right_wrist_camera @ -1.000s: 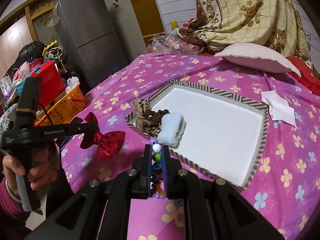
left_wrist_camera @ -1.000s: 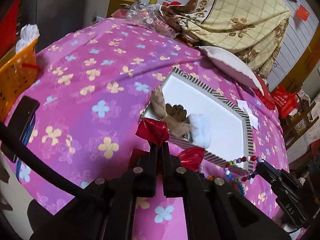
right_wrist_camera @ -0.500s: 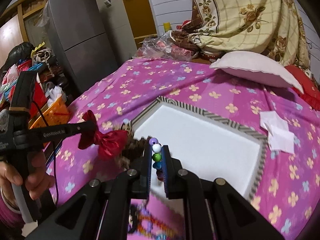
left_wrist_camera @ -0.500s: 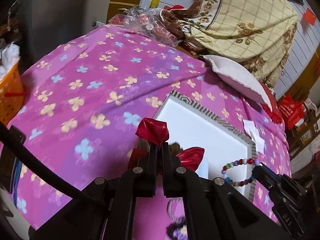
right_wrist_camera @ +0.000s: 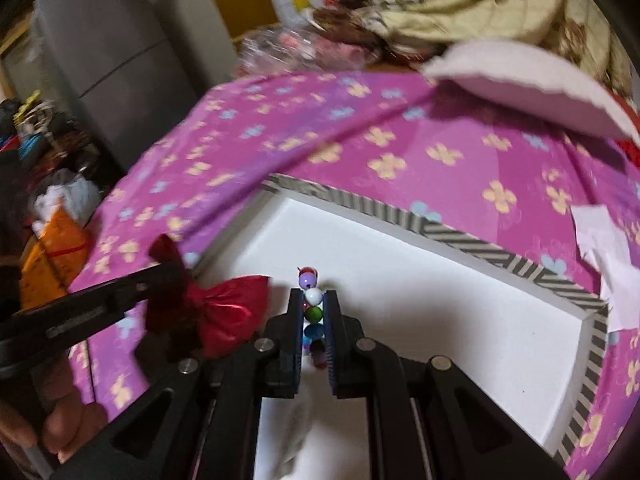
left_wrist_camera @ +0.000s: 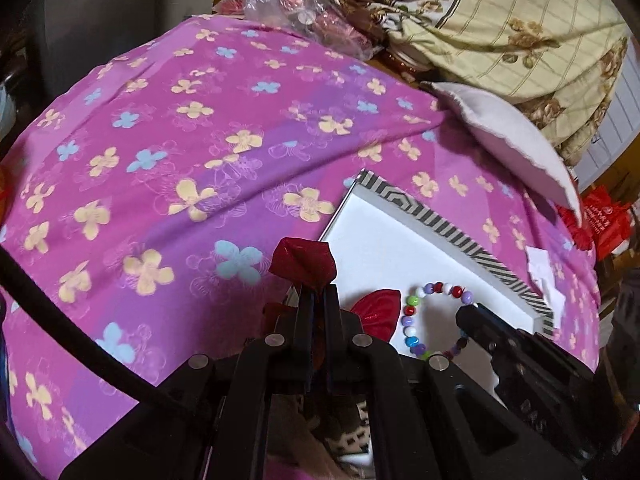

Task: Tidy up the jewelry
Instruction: 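Lower the bracelet into the box with right gripper while left places the red bow there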

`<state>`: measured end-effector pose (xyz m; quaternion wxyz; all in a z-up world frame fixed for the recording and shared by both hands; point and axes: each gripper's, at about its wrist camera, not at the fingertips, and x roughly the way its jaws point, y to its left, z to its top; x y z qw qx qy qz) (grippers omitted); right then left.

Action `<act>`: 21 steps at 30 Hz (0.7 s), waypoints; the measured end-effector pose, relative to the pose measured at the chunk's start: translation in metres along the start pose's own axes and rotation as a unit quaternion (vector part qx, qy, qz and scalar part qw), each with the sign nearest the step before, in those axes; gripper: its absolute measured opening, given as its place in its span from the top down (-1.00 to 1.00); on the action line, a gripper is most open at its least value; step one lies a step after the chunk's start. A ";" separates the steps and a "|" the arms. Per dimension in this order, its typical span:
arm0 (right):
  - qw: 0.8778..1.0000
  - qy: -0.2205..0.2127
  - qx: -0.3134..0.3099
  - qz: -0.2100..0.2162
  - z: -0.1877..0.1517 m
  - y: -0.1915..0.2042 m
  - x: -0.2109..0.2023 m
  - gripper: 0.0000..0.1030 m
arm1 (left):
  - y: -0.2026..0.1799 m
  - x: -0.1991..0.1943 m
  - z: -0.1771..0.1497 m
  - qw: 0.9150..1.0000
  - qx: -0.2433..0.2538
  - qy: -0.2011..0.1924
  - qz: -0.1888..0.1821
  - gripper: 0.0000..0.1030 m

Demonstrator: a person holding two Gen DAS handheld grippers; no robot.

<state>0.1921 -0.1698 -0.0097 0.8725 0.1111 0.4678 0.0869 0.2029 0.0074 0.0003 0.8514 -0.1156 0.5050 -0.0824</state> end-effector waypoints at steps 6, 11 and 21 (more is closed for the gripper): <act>1.000 0.004 0.022 -0.003 -0.002 -0.017 0.011 0.81 | -0.005 0.016 0.002 1.000 0.006 0.001 0.004 0.52; 0.999 -0.003 0.039 0.000 -0.006 -0.026 -0.002 0.52 | -0.006 0.012 -0.001 1.000 0.012 -0.016 0.009 0.30; 0.999 -0.020 0.026 0.007 -0.041 -0.016 -0.056 0.21 | -0.009 -0.030 -0.023 0.998 0.045 -0.039 0.016 -0.07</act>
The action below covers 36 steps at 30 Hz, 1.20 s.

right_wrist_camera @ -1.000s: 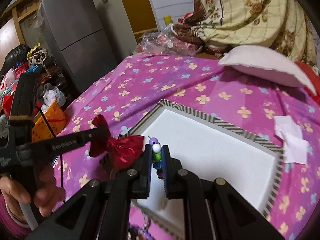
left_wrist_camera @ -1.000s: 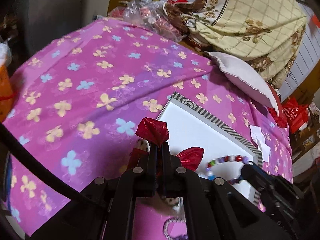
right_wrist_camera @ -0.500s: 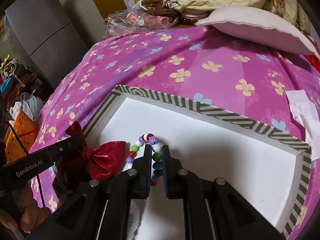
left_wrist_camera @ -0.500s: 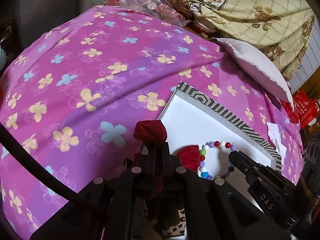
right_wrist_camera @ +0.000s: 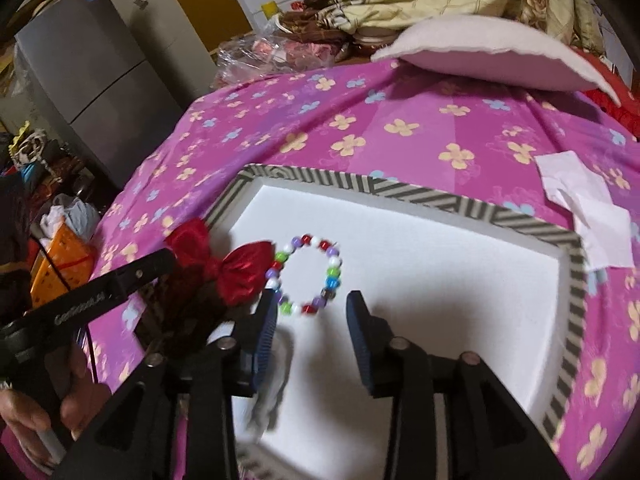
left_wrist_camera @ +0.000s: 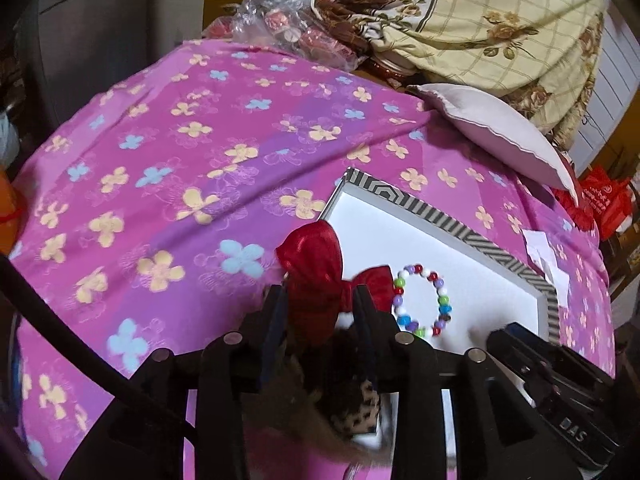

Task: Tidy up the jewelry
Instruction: 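Lower the bracelet into the box with right gripper while left places the red bow there, then move left gripper toward the black scrunchie while right moves toward the blue bead bracelet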

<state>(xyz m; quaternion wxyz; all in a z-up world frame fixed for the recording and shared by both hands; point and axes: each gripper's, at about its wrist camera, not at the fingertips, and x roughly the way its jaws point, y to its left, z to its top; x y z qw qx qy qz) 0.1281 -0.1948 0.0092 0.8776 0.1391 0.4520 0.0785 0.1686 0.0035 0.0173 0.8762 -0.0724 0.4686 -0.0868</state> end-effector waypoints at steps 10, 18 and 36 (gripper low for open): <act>0.999 -0.039 -0.015 -0.003 -0.058 0.020 -0.073 0.17 | -0.002 -0.052 -0.051 0.999 0.037 -0.020 0.034 -0.07; 0.998 -0.058 -0.019 -0.013 -0.096 0.029 -0.114 0.06 | -0.009 -0.091 -0.090 0.996 0.057 -0.046 0.055 -0.07; 0.998 -0.045 -0.028 -0.028 -0.161 0.012 -0.158 -0.07 | -0.027 -0.134 -0.145 0.992 0.068 -0.073 0.077 -0.07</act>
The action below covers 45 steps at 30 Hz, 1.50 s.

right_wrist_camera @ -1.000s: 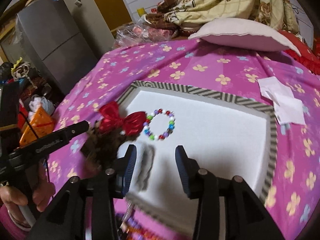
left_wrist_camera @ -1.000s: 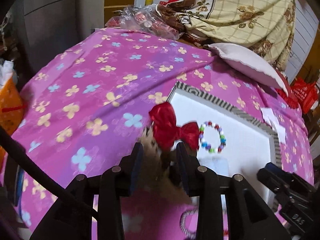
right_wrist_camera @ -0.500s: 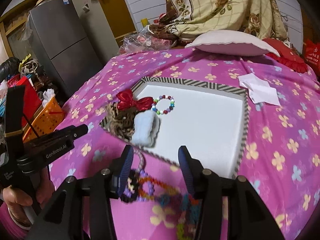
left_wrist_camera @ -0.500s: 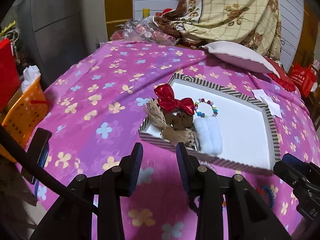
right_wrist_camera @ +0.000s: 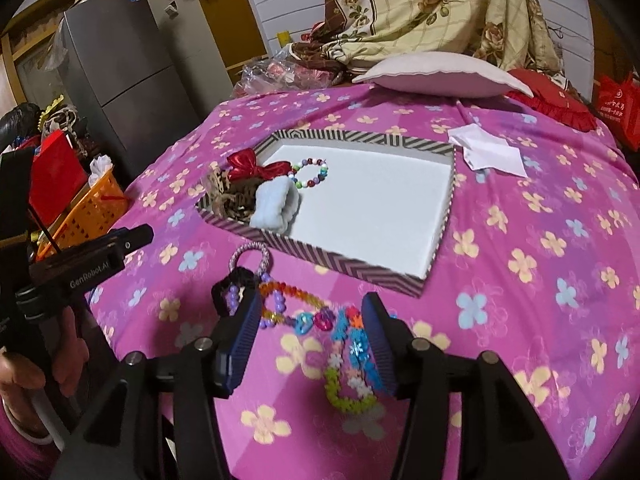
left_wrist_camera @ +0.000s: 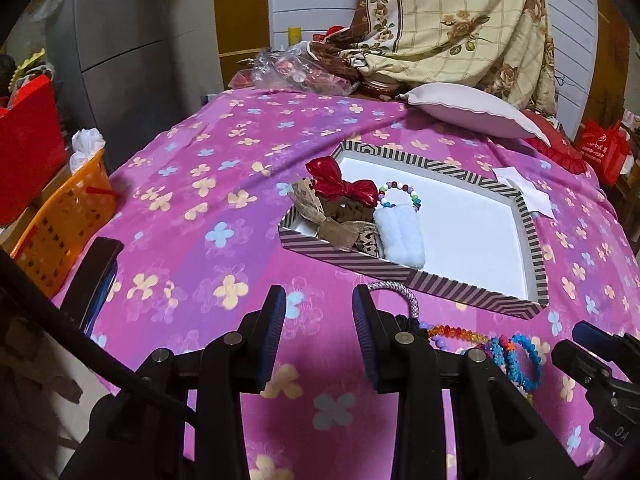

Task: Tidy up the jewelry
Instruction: 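Move left gripper toward the black scrunchie while right moves toward the blue bead bracelet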

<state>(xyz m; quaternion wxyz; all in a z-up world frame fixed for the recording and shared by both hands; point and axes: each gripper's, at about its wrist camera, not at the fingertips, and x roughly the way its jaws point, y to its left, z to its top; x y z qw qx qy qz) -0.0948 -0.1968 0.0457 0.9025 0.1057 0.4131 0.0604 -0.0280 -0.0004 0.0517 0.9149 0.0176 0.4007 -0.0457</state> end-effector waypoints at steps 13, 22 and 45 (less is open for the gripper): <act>0.999 0.032 -0.019 -0.003 -0.009 -0.012 -0.008 -0.12 | 0.006 0.019 -0.004 0.996 -0.042 0.060 -0.052 -0.07; 1.000 0.017 0.005 0.003 -0.021 -0.034 -0.010 -0.12 | 0.004 0.046 -0.021 0.988 -0.044 0.110 -0.095 -0.08; 0.993 0.080 -0.041 -0.073 -0.037 -0.057 0.054 0.30 | 0.001 0.077 -0.024 0.982 -0.021 0.144 -0.125 -0.18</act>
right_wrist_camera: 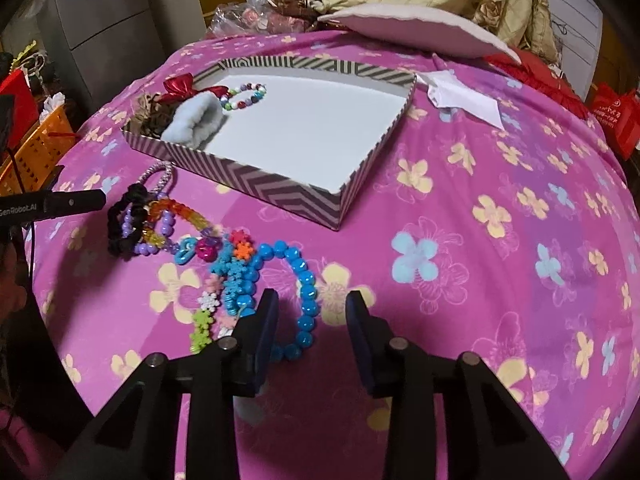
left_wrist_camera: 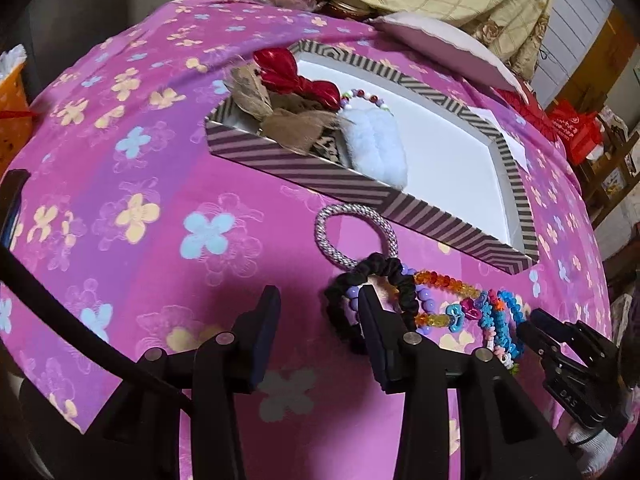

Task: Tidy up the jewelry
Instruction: 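Move left gripper toward the black scrunchie while right moves toward the blue bead bracelet, then close left gripper on the black scrunchie while right closes on the blue bracelet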

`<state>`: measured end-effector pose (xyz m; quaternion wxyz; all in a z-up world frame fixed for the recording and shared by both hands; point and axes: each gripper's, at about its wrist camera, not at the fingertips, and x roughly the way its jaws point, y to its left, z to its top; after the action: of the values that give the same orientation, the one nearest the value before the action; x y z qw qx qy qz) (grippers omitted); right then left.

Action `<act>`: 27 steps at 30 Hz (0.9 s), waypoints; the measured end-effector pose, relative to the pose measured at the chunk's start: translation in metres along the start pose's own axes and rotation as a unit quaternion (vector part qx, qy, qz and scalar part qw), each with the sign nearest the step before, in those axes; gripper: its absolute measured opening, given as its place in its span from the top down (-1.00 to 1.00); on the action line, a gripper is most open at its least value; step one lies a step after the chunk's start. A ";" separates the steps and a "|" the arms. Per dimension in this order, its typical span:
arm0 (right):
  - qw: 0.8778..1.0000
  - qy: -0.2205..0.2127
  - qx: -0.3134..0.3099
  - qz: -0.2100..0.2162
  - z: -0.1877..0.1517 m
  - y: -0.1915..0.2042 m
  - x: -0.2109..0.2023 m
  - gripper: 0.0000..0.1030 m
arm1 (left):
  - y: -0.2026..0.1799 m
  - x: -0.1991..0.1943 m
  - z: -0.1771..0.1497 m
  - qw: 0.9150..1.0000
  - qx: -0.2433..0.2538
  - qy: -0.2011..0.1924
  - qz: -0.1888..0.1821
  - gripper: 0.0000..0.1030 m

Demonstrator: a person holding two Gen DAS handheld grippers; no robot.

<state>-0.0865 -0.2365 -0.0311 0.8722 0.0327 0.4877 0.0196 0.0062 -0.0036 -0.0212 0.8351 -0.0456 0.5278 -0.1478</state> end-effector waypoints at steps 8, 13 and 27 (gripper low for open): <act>1.000 -0.001 -0.017 -0.005 0.005 0.000 0.009 0.30 | 0.004 0.014 -0.002 1.000 -0.006 0.017 0.004 -0.18; 1.000 -0.001 -0.025 -0.007 0.007 0.003 0.011 0.30 | -0.001 0.018 -0.005 1.000 0.002 0.023 -0.010 -0.19; 0.999 -0.015 -0.028 -0.006 0.010 -0.003 0.004 0.83 | 0.005 0.019 0.002 1.000 -0.006 0.020 -0.008 0.49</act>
<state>-0.0757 -0.2392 -0.0293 0.8800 0.0057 0.4742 0.0277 0.0162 -0.0050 -0.0381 0.8227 -0.0517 0.5453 -0.1522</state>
